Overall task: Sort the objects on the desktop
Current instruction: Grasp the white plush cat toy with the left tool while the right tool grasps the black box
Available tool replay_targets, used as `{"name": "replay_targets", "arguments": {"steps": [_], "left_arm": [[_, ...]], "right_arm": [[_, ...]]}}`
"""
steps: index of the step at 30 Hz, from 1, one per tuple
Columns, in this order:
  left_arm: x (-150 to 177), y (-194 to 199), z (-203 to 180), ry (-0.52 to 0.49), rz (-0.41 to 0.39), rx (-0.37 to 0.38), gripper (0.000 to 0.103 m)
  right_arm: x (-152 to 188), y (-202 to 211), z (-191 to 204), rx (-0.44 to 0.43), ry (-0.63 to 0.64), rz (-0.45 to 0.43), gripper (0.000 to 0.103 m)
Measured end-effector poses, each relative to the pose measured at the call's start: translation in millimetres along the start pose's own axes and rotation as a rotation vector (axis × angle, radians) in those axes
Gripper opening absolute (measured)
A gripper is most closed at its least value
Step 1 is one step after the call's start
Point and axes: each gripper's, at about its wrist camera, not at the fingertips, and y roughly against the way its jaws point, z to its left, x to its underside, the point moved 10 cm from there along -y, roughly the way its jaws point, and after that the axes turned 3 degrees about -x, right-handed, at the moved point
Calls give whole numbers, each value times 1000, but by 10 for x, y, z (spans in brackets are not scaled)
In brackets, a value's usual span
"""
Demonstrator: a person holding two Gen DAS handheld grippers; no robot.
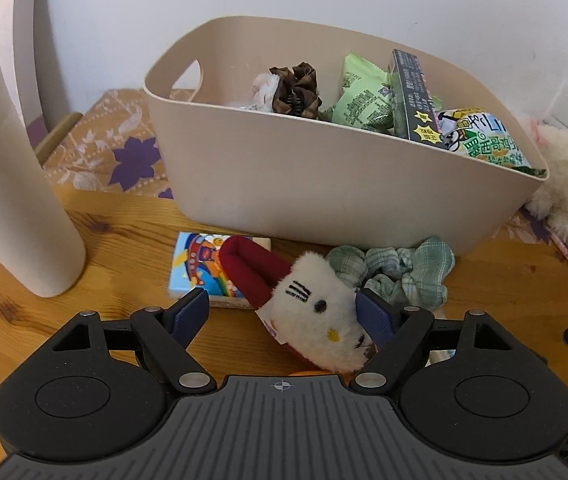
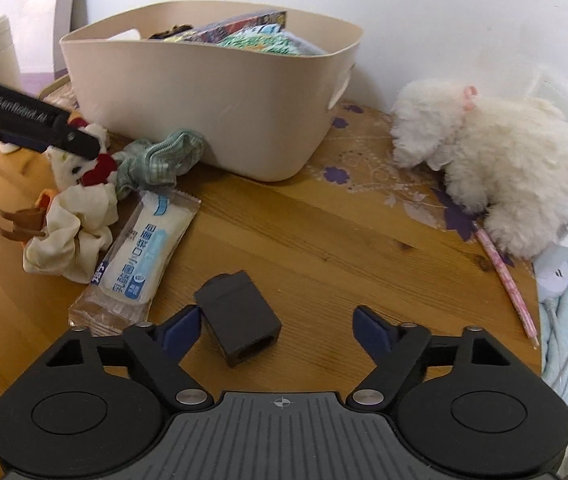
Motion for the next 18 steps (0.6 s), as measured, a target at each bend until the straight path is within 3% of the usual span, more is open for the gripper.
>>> {"name": "replay_targets", "arguments": {"steps": [5,8,10,13,18], "left_arm": [[-20,-110,-26,20,27,30,82],[-18,-163,-30,50,56,54,81],[-16,-188,-37,67,67,70,75],[-12,-197,-49,76,81,109,58],[-13,-169,-31,81,70,119,49]], "right_arm": [[-6,-72,37,-30,20,15,62],[6,-91,52,-52,21,23,47],[5,-82,58,-72,10,20,36],[11,-74,61,-80,13,22,30],[30,-51,51,-99,16,27,29]]}}
